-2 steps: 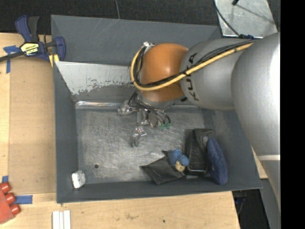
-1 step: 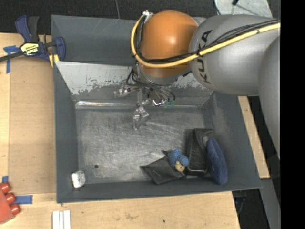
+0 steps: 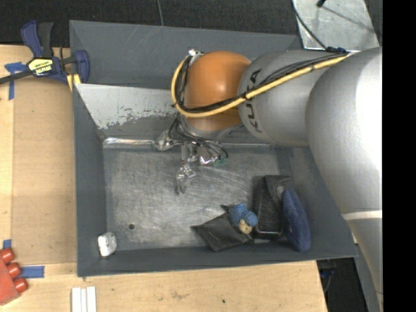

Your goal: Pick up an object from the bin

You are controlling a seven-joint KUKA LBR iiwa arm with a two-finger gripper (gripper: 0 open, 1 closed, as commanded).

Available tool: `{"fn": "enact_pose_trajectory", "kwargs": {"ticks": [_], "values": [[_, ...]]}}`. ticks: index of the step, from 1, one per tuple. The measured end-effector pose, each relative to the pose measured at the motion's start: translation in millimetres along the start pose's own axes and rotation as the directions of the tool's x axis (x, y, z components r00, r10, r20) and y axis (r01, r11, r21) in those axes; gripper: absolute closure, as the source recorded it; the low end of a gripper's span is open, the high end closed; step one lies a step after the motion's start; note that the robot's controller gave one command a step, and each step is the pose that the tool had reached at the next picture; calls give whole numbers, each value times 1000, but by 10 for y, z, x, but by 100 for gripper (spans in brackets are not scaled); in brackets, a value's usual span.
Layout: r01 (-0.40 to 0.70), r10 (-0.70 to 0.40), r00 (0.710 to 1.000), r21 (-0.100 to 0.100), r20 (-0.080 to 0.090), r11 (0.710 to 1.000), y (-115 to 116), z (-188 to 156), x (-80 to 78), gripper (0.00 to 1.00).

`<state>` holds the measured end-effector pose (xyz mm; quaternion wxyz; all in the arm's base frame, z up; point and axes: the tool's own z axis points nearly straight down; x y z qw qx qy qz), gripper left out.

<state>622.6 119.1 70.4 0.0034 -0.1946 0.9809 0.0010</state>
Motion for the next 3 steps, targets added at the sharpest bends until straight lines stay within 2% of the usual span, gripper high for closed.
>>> {"fn": "enact_pose_trajectory", "kwargs": {"ticks": [1, 2, 3], "values": [[3, -3, 1000, 2, -5, 1000, -123, -224, 347, 0], [6, -6, 1000, 2, -4, 1000, -143, -999, 1194, 0], [-34, 34, 999, 0, -14, 999, -391, -383, 1671, 0]]}}
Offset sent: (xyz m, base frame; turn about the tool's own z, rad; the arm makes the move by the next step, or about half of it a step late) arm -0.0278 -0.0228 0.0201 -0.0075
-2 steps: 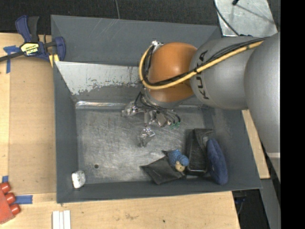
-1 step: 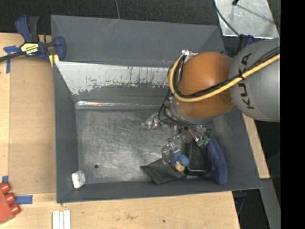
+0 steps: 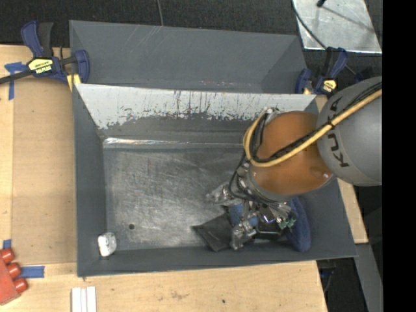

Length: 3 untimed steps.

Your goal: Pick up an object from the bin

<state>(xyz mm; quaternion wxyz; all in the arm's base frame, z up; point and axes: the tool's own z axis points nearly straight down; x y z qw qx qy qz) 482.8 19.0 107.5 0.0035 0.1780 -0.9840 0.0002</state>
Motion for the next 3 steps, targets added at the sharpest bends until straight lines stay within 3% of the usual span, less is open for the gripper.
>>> {"fn": "enact_pose_trajectory", "kwargs": {"ticks": [1, 2, 3], "values": [[31, -31, 999, 4, 15, 999, 86, 322, -115, 0], [31, -31, 999, 5, 28, 1000, 89, 296, -149, 100], [110, -110, 994, 6, 17, 994, 198, -1367, -220, 100]]}}
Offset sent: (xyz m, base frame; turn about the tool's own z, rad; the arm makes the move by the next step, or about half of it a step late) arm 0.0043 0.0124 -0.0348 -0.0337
